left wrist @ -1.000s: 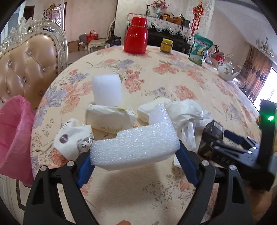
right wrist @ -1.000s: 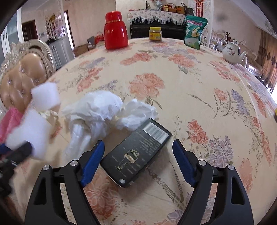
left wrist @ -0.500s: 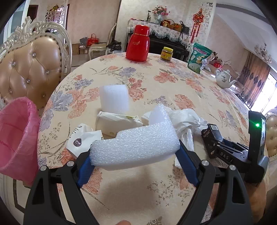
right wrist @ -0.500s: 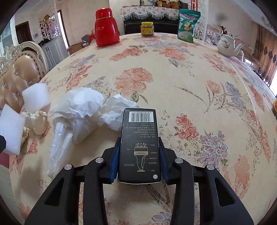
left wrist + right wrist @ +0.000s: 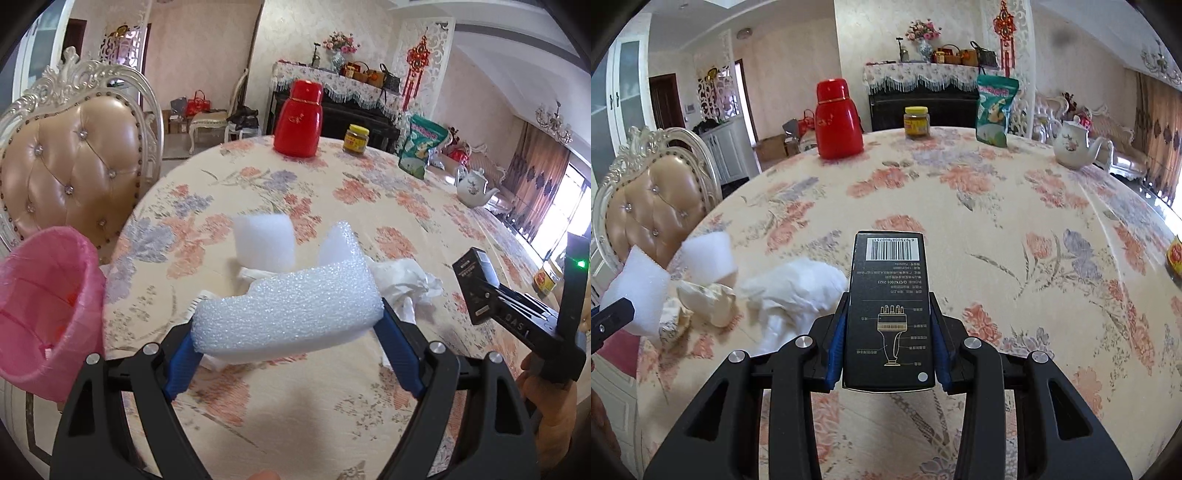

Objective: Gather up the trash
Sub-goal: 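Carry the foam block and black box in both tools over the pink wastebasket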

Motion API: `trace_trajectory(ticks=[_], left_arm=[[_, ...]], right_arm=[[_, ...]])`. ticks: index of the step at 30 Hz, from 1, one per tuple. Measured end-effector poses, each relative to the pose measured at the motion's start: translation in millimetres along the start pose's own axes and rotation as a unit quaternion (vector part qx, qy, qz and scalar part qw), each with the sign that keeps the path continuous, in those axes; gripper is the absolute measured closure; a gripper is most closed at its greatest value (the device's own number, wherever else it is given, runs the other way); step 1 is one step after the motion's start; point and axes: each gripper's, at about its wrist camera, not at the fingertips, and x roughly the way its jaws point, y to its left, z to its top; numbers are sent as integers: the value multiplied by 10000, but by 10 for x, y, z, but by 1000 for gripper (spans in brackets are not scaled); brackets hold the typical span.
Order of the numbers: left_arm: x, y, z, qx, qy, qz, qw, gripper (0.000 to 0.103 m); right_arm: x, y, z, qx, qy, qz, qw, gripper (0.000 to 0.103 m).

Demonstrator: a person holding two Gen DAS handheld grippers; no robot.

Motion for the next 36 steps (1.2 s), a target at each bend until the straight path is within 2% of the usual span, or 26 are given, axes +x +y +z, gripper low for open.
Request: trace_trajectory(ticks=[11,36], left_arm=[[-232,504,123,-193,-279,248,9991,20],[-817,1981,263,-581,-652,1129,9898,20]], right_arm=[[-152,425,117,-282,-68,436,9986,66],[-251,2279,469,-1309,-143,1580,9786,65]])
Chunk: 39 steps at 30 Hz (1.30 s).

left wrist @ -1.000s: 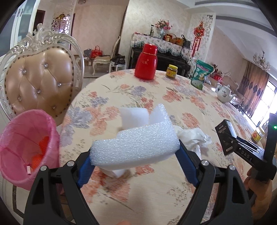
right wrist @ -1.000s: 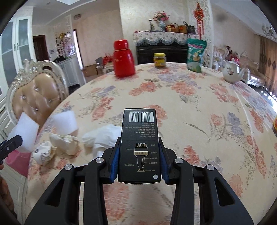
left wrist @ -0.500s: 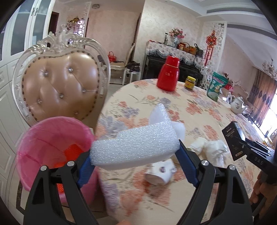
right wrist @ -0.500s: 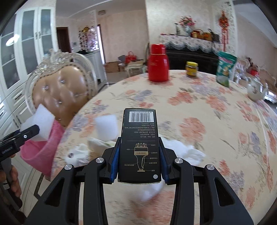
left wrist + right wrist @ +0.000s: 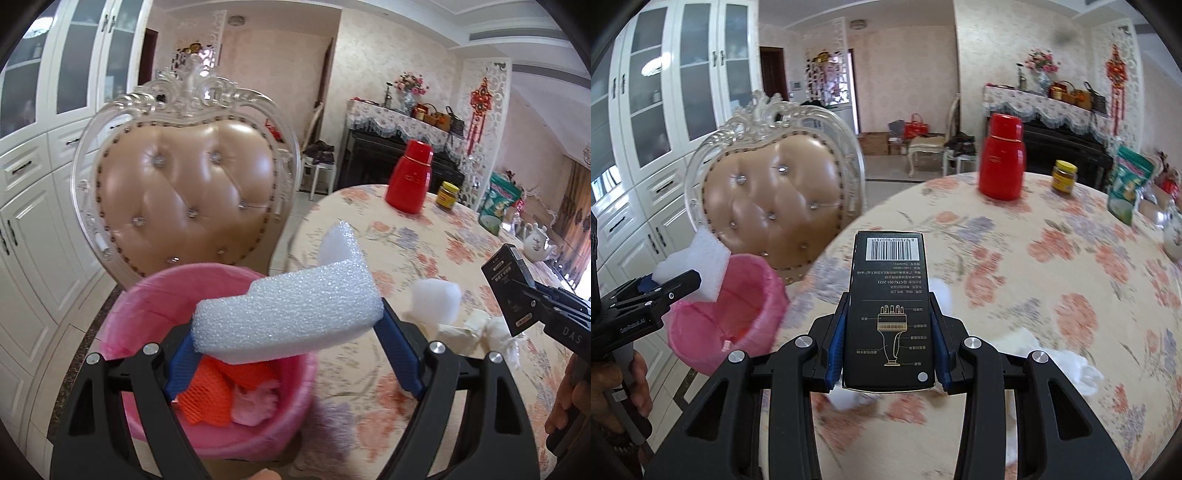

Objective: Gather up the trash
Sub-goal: 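Carry the foam block and black box in both tools over the pink wastebasket, then open both tools to drop the foam block and box into the wastebasket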

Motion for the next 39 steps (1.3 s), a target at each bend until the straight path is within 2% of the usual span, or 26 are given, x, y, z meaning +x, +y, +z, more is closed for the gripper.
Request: trace_trajectory(ticks=[8,20,37,38,39], left_arm=[[-46,473,60,-171,-22,224,9996,20],[-111,941,92,-369,-5,429,9984,20],[-197,1210,112,-561,-58,530,9970,20],[-203,1219,108,-572,-59,531,9969,20],[-205,1234,104,-585,-60,540,9968,20]], right_arm=[[190,490,183,-249,46,373,9990,65],[556,1200,321,-631,290,1003,9925,65],[938,1836,337,-975,652,1462,9823,64],[947,1858,336,-993,663,1483,9817,63],[958,1870,335,-1003,675,1490,9814,57]])
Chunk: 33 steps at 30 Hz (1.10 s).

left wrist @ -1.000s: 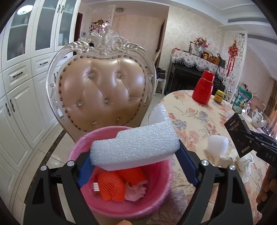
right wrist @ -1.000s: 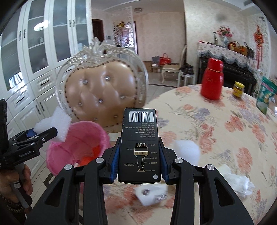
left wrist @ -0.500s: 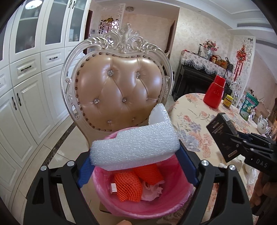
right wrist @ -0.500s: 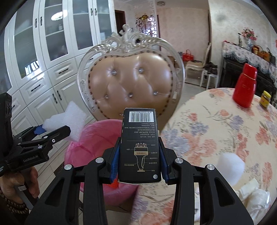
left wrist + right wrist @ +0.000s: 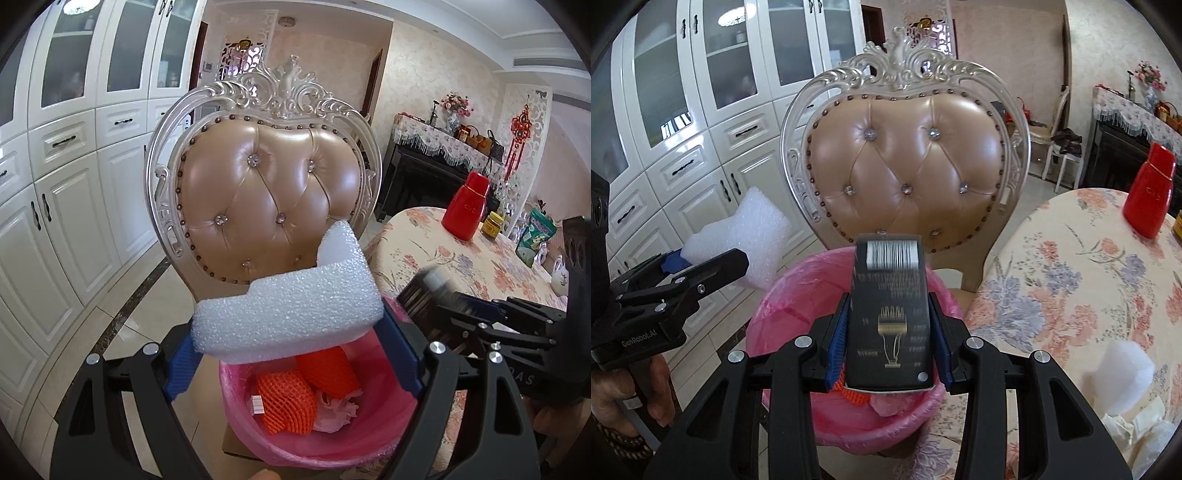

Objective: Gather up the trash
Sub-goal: 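Open both tools to drop the foam block and box into the wastebasket, then return both tools from the wastebasket to the trash on the table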

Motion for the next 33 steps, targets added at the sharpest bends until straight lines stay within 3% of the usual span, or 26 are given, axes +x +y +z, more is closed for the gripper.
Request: trace_trajectory(ticks=[1,6,13,20,33], left_arm=[[-5,8,-6,-6,0,8,10000,20],[13,28,-5,-30,27,3,10000,20],[105,-58,-42,28,183,-133,9997,19],[196,-203,-62,88,285,-174,9994,14],[261,-569,-130,290,372,-373,9982,14]], right_arm=[[14,11,3,-15,15,7,10000,50],[27,7,4,-48,3,-41,10000,46],[-157,-218,-74,149,-163,-289,9993,33],[-331,-506,-203,378,-232,-534,9976,31],[-656,-859,-448,638,-409,-832,9936,24]])
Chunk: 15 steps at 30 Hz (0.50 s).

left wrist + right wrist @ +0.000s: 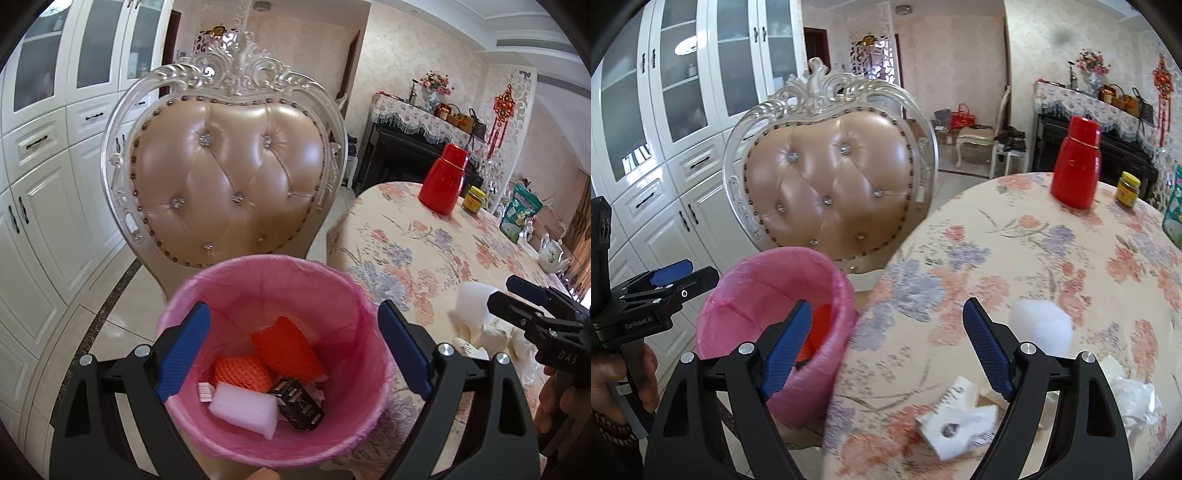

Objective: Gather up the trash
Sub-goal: 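Return both tools from the wastebasket to the trash on the table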

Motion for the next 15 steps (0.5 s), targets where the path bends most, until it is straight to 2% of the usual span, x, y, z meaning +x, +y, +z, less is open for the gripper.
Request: trace_trajectory(ticks=[15], left_arm=[[72,-623,-125,304,92,-319,9990,14]], right_arm=[[-416,-850,-328,482,-159,-628,9967,21]])
